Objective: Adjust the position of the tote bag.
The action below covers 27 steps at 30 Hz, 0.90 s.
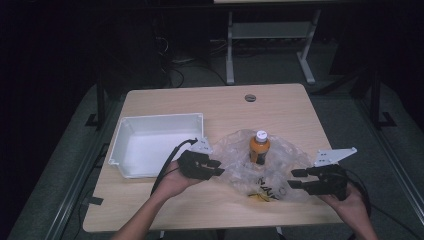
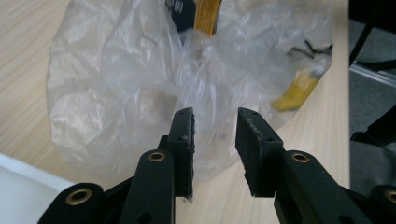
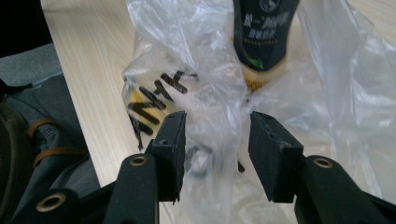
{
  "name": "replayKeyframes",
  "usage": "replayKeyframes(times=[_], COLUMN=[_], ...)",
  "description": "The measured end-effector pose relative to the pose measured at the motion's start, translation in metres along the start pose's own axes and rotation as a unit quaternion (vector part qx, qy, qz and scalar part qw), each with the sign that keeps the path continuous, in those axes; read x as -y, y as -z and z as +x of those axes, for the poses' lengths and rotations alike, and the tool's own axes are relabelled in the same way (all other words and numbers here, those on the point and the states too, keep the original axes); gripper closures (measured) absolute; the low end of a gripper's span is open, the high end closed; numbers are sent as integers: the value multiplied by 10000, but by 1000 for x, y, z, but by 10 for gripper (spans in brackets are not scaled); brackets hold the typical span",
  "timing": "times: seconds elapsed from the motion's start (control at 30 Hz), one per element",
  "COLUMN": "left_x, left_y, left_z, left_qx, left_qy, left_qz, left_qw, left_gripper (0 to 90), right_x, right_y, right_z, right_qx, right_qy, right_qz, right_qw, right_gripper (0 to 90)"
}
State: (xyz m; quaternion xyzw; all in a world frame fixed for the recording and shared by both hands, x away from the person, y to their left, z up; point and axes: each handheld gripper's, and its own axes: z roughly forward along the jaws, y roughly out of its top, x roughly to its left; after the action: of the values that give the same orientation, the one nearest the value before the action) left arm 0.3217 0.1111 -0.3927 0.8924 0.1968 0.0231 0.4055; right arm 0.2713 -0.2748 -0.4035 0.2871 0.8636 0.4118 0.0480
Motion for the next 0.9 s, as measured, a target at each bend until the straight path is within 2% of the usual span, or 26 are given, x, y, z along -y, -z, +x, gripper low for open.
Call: replayKeyframes(times=[0.2, 0.53, 0.57, 0.9], left_x=[-16, -44, -51, -81], left_y=[2, 3, 3, -7], left_z=[0, 6, 7, 10], left_qx=[71, 137, 137, 261], left_qy=[-124, -260, -298, -481], left_qz=[8, -19, -3, 39], left_qw=[9999, 9996, 9995, 9985], left_gripper=[645, 610, 602, 562], right_x=[-9, -8, -8, -6], right_y=[-6, -6, -5, -5], right_z=[-1, -8, -9, -12], right_qx=[-5, 86, 94, 127], right_qy=[66, 0, -5, -85], right_qz=[39, -59, -61, -150], right_qw=[10000, 9999, 9999, 9998], right_gripper=[562, 523, 516, 459])
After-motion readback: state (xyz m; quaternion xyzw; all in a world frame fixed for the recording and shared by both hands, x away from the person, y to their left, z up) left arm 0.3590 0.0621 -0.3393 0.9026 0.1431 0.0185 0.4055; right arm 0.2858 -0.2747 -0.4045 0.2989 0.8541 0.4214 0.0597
